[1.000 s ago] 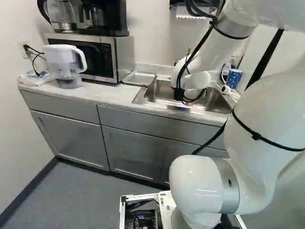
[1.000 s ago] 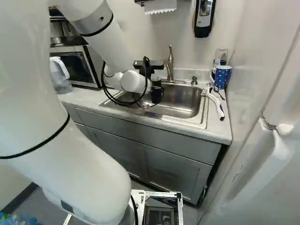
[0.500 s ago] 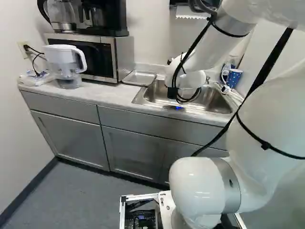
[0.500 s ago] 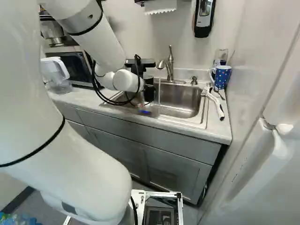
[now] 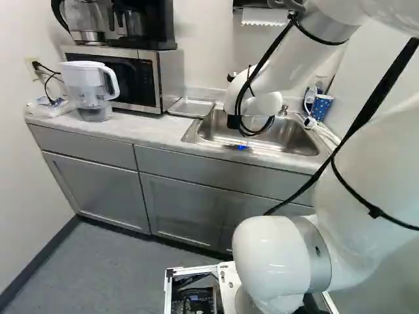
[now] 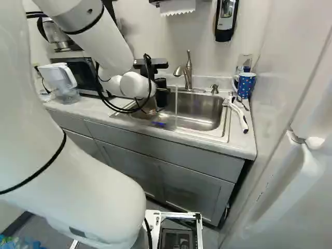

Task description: Rinse the cup and place it in the tray

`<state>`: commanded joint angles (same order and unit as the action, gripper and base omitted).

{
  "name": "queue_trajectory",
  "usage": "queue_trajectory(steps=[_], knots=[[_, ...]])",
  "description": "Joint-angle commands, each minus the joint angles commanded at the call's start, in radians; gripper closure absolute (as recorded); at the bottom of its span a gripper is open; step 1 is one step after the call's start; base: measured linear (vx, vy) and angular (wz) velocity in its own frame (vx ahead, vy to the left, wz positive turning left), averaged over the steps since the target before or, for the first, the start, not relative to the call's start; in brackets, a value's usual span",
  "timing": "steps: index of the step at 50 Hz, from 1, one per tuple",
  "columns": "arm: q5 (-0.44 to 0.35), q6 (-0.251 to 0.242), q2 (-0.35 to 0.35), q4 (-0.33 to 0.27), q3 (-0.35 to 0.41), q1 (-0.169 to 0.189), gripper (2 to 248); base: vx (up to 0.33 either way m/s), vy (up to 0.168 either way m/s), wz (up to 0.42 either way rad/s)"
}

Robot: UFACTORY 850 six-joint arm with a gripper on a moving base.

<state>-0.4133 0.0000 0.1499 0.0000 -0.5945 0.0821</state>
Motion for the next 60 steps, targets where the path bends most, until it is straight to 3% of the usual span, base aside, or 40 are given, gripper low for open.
queue_trajectory(steps=[60], knots=[[0.070,0.000,-0.006,0.000,-0.139,-0.050,126,0.000,0.000,0.000]])
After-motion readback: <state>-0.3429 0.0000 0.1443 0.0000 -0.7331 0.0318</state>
